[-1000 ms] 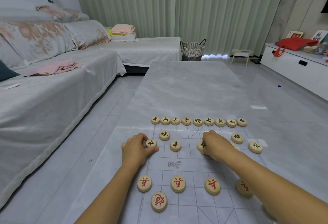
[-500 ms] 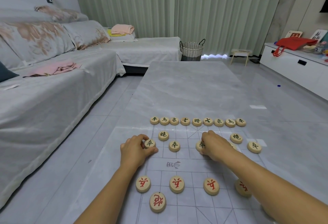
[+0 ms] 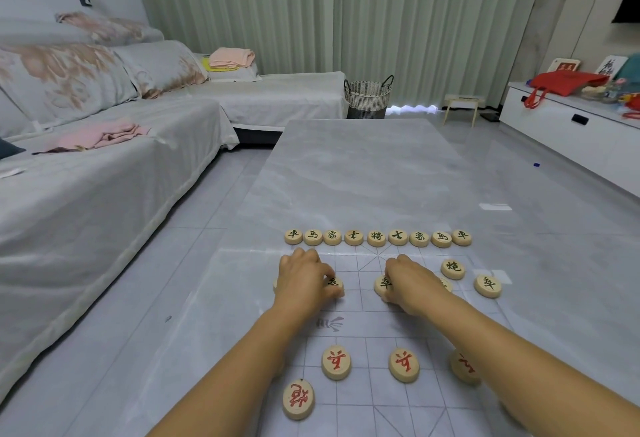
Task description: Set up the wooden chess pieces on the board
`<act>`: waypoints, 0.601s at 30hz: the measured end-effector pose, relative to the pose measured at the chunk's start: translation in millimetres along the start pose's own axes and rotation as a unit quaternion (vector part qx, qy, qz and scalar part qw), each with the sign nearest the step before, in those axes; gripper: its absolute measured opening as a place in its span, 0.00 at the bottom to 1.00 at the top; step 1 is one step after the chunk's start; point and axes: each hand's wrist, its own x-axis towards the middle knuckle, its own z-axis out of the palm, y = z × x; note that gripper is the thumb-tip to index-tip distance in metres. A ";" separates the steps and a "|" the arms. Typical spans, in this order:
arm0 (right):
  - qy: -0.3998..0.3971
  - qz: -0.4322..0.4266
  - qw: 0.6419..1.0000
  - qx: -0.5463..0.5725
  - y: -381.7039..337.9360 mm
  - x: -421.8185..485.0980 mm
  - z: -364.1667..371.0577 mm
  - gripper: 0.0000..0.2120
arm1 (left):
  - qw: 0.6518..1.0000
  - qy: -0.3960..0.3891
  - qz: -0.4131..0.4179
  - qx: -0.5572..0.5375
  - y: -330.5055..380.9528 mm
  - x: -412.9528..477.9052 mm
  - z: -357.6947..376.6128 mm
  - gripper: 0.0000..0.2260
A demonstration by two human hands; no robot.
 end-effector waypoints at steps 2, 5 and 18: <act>0.001 -0.003 1.000 0.002 0.6 -0.3 -0.3 0.15 | 1.000 0.000 -0.006 -0.010 -0.9 -0.1 1.6 0.14; 0.004 -0.006 1.000 0.003 1.0 -0.7 -0.1 0.15 | 1.000 0.004 -0.006 -0.020 -2.5 -2.2 2.4 0.13; -0.003 0.000 1.000 -0.008 0.8 -7.4 -1.6 0.15 | 0.982 0.053 -0.023 -0.179 -4.0 -22.3 -23.2 0.14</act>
